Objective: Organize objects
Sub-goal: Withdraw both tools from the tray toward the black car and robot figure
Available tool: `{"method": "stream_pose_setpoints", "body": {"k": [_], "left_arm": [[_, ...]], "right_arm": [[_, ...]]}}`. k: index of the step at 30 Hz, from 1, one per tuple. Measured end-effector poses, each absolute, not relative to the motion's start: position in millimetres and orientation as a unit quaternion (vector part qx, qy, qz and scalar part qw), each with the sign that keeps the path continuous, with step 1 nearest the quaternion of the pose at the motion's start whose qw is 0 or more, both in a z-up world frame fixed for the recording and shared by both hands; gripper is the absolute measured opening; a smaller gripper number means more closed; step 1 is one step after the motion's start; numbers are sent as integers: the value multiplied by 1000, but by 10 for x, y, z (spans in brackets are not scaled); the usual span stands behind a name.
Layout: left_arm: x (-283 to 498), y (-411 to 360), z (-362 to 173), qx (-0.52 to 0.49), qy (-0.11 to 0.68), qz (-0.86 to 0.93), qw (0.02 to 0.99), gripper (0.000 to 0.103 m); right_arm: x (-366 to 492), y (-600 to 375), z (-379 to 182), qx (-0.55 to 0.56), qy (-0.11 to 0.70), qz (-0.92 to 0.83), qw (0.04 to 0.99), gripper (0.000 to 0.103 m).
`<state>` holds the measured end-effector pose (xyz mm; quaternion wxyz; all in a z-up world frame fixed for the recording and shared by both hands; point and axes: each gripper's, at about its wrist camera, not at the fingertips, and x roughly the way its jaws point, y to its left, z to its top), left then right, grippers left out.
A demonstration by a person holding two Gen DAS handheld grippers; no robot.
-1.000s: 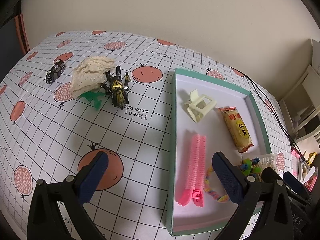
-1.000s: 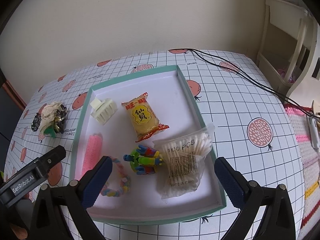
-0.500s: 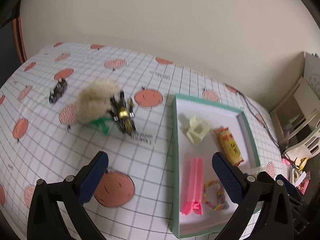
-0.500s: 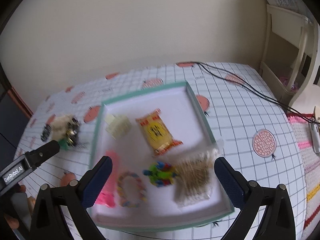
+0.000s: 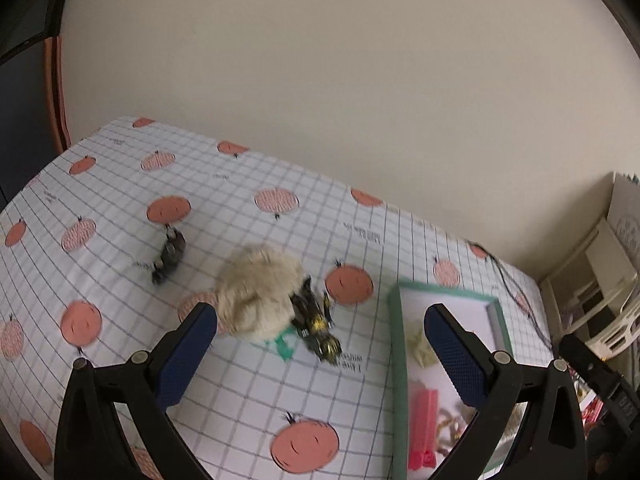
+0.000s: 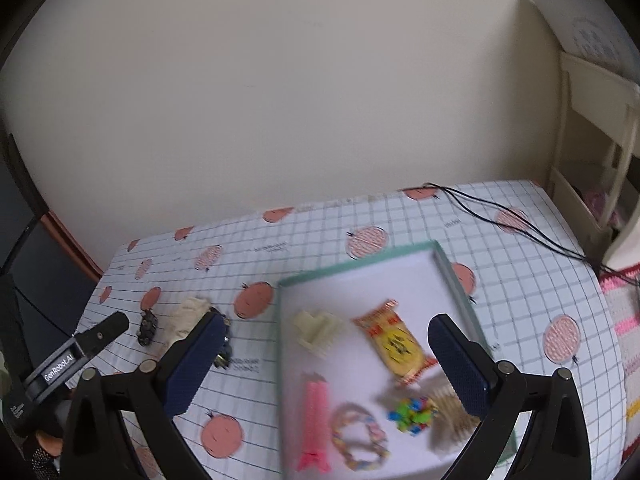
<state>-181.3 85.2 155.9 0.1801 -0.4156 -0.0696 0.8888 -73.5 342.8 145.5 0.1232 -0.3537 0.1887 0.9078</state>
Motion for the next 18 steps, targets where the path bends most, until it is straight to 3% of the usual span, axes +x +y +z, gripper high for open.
{"method": "stream_pose_setpoints", "body": {"k": [10,18], "left_arm": [[-2309,572,1646,-432,-82,882,167,103],[-2694,263,1549,-434,-99,884,141,103]], "right_arm": [[-1364,3006,1428,-390,208,895,67,102],[-1820,2658,1214,-418,171,891,40,101]]}}
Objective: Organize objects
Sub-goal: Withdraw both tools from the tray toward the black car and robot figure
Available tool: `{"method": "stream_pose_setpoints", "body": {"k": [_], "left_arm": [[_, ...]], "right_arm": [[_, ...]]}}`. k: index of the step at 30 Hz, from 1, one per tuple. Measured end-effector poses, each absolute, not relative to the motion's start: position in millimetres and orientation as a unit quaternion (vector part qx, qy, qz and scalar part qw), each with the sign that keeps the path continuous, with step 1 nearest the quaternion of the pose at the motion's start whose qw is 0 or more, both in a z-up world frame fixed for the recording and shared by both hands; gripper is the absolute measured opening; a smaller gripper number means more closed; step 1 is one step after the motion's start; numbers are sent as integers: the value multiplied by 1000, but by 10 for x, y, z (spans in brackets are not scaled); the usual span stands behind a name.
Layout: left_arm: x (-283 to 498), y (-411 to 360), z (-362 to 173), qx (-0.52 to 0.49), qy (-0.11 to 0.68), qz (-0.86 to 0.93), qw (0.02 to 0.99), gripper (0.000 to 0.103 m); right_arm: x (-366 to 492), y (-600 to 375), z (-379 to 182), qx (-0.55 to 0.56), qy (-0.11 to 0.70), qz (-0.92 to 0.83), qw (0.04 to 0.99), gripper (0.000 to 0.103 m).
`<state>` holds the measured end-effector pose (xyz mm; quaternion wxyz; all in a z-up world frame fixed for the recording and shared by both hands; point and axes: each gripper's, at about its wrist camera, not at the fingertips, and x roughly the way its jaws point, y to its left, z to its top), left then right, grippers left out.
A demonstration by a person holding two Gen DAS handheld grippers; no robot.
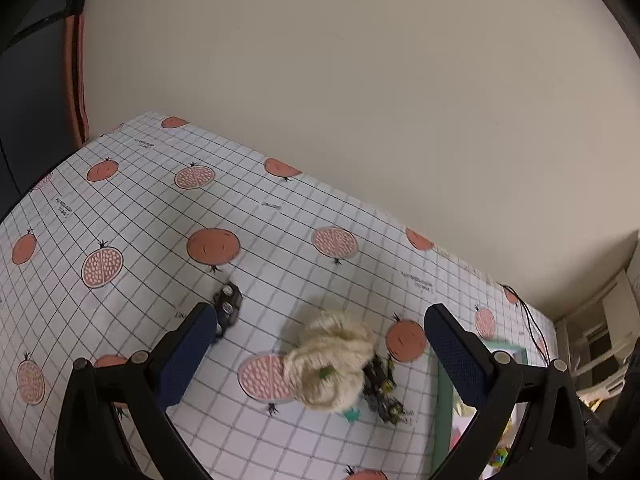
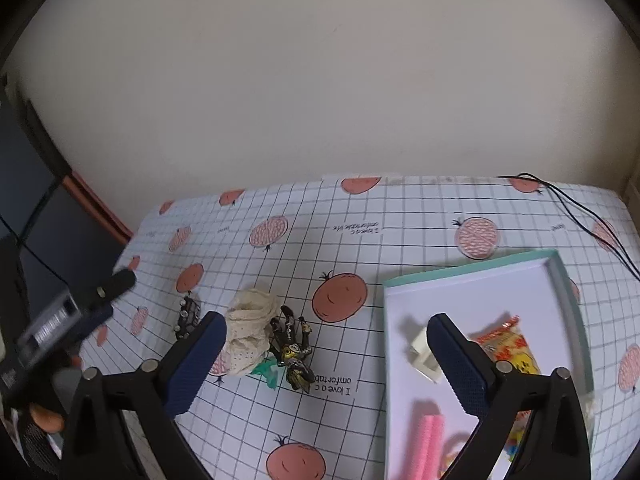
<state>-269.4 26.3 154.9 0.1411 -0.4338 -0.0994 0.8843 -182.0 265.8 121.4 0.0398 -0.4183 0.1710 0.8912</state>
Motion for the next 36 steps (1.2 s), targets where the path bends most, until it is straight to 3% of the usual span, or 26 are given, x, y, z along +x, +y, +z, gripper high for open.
{"method": "stream_pose_setpoints", "body": {"k": [4,7,12,26,33,36], "left_arm": [[-2902,127,1390,-445,-107,880,126,103],[-3032,29,1241,-456,-115,877,98,103],[-3218,-79,957,-483,-133,861,86,103],[-3274,-98,610,-502,-120,853,76,102],[-3296,-67,483,-516,-111,846,77,88],[-3297,-34,448,-519,-109,844,79,88]], "right_arm": [[-1986,2532,1060,-431,147,890,30,99],[-2125,2453,873,-448,146,882,20,92],[-2293,2354,652,-469,141,872,4,88],[-2377,2206,216,-510,127,851,-14,78],[-2407,2173,56,-527,129,840,-21,67],[-2412,2183,13,-531,136,836,-25,64]]}}
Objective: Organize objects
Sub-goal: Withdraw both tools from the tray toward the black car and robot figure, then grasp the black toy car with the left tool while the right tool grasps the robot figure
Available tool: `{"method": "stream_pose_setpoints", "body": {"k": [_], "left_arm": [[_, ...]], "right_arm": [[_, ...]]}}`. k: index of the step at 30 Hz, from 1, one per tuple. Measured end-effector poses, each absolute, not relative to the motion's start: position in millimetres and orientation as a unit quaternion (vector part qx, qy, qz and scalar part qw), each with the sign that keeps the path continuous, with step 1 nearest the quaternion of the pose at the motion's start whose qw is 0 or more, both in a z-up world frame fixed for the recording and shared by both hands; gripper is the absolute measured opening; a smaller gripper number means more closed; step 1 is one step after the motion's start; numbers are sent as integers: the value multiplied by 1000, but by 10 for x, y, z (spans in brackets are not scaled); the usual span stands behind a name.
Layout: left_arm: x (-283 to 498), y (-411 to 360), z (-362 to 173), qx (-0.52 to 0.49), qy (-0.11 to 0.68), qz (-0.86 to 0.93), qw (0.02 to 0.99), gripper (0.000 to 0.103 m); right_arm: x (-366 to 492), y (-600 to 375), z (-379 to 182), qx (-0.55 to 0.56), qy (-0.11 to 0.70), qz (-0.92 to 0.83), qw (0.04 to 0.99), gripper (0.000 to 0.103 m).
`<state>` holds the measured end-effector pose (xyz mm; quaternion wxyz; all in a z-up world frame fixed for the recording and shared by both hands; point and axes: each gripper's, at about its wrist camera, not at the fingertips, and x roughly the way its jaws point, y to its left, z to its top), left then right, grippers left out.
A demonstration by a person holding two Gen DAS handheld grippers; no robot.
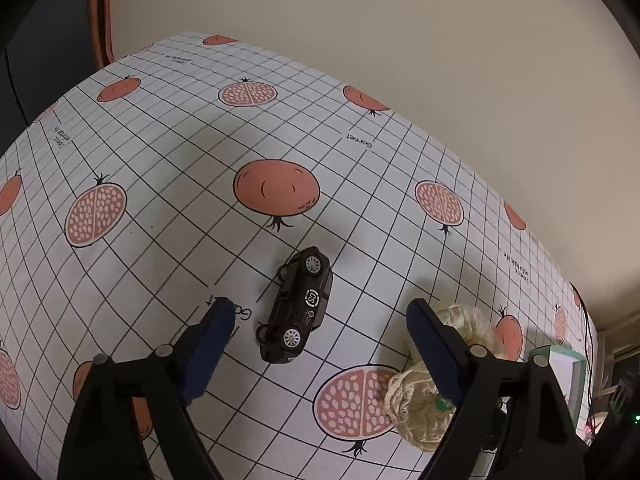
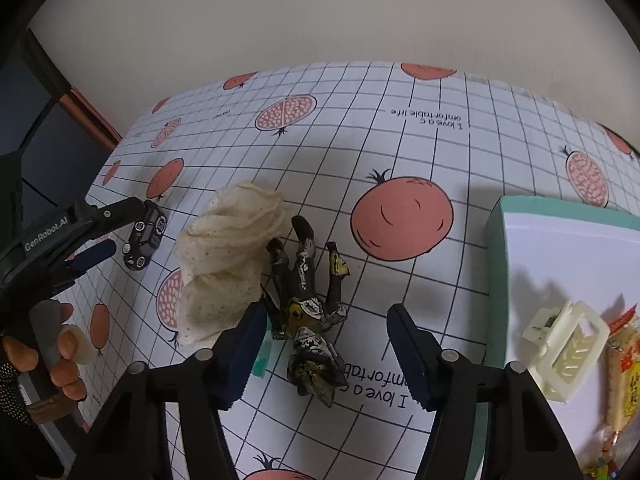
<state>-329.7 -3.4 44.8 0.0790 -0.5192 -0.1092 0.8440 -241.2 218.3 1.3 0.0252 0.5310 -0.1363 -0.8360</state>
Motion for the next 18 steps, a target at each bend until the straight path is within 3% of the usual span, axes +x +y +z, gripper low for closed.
{"method": "stream_pose_setpoints", "body": {"k": [2,4,10,14,18], "left_arm": [[-3297,-20,429,-520,-108,843,79,86],[-3301,2,405,-524,-105,841,80,78],[-3297,61,341,-530,-97,838,85,68],[-3291,73,317,-532,-93,837,84,61],[-3291,66,312,-533,-95,837,84,49]], "right_arm": [[-2414,2189,-13,533,-138,-834,24,58],[-2417,2198,-38,533,-147,-833,26,57],[-2411,2201,-70,530,-171,-829,38,49],[-2401,2188,-71,529,-181,-828,49,37],[-2396,2179,-66,528,-182,-828,52,37]]}}
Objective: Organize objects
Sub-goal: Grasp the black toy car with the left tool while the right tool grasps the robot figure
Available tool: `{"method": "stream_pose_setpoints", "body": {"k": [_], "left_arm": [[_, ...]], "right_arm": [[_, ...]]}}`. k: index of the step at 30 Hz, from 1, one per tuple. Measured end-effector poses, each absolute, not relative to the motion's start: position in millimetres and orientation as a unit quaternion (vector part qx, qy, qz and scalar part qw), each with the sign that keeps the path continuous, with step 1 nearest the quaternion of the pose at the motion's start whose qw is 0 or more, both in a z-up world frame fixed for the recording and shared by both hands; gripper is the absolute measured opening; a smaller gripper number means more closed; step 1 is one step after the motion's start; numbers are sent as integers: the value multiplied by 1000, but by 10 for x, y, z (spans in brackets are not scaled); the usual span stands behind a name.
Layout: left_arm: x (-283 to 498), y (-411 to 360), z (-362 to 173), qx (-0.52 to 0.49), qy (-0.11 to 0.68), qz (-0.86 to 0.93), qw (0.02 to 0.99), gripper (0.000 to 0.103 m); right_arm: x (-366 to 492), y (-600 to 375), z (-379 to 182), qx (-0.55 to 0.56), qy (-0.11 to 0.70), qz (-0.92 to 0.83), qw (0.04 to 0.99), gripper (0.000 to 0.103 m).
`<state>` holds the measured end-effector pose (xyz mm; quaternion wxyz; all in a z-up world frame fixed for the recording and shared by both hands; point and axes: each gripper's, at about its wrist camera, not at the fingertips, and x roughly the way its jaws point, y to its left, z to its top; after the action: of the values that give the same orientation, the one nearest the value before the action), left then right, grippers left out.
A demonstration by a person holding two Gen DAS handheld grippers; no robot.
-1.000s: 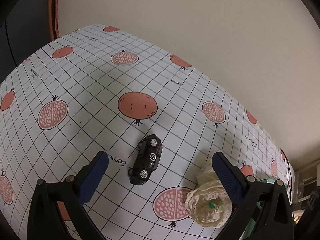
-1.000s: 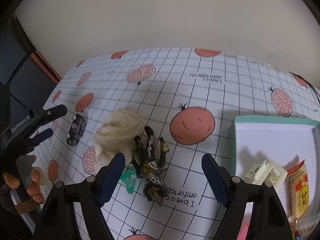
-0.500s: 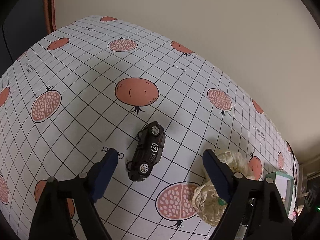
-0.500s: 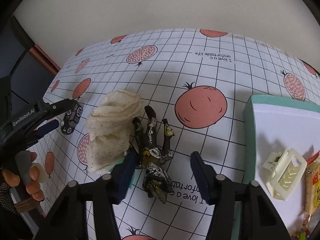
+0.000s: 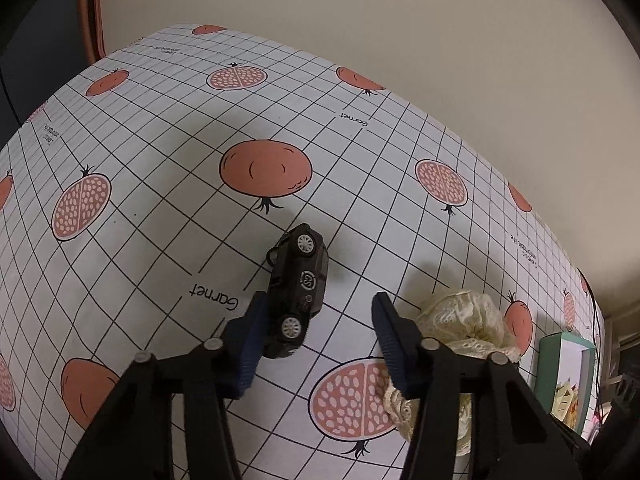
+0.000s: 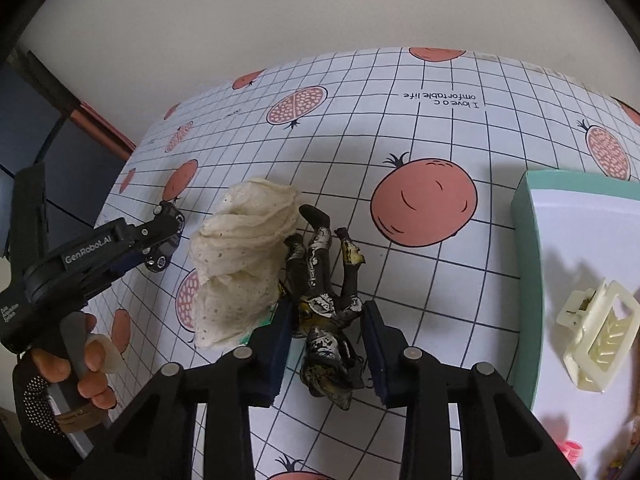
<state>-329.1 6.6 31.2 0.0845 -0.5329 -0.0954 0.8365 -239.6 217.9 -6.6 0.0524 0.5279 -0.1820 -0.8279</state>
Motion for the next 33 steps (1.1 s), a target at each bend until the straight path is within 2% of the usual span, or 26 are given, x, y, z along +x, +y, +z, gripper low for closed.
{"method": "stream_pose_setpoints", "body": {"k": [2,4,5,6,33], "left_arm": [[-3293,58,305,-533,-93,837,81,44],[-3293,50,303,-533,-87,838,76,35],[-3296,45,301,-534,-86,838,74,27],[-3296,35,297,-534,-88,838,74,24],[-3259,-66,555,-503,-106,855,64,17]], "right_arm": [[-2396,2183,-61,527,-186,-827,55,37],[-2393,2196,-51,525,-189,-828,57,36],[-2391,2201,-40,524,-190,-828,58,36],[-2386,2205,-28,523,-189,-829,58,36],[-2287,2538,122,524,-187,-831,16,36]]}}
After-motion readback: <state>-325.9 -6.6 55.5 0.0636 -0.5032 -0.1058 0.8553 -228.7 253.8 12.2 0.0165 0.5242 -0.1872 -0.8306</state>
